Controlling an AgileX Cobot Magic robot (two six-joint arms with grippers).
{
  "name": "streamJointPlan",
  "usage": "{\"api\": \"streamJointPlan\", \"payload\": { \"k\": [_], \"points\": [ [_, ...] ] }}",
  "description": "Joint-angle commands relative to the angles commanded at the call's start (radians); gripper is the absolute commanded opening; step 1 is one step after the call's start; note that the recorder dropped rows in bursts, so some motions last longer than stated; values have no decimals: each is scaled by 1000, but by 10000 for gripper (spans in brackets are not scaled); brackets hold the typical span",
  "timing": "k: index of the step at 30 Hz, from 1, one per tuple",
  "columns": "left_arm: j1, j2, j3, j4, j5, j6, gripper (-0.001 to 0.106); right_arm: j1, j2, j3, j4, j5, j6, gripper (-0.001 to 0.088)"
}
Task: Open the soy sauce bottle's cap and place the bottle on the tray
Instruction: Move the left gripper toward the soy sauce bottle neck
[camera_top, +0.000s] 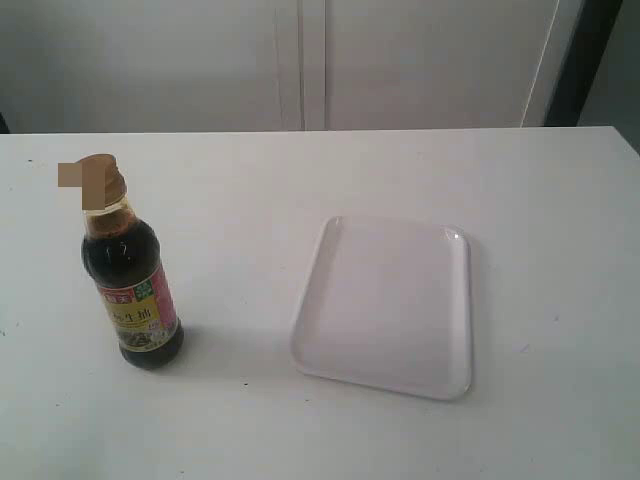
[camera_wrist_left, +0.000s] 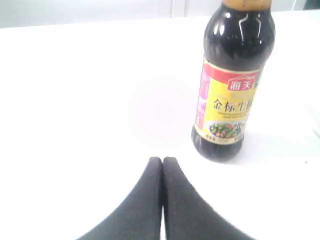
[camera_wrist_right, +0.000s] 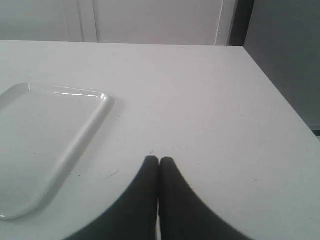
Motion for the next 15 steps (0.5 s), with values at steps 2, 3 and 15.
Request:
{"api": "streamJointPlan", "payload": {
  "k": [2, 3, 15],
  "points": [
    [0, 0, 0, -22, -72, -79, 0, 0, 0, 0, 0, 0, 0, 0],
    [0, 0, 0, -22, -122, -122, 0, 0, 0, 0, 0, 0, 0, 0],
    [0, 60, -134, 80, -337, -225, 0, 0, 0, 0, 0, 0, 0, 0]
  ]
}}
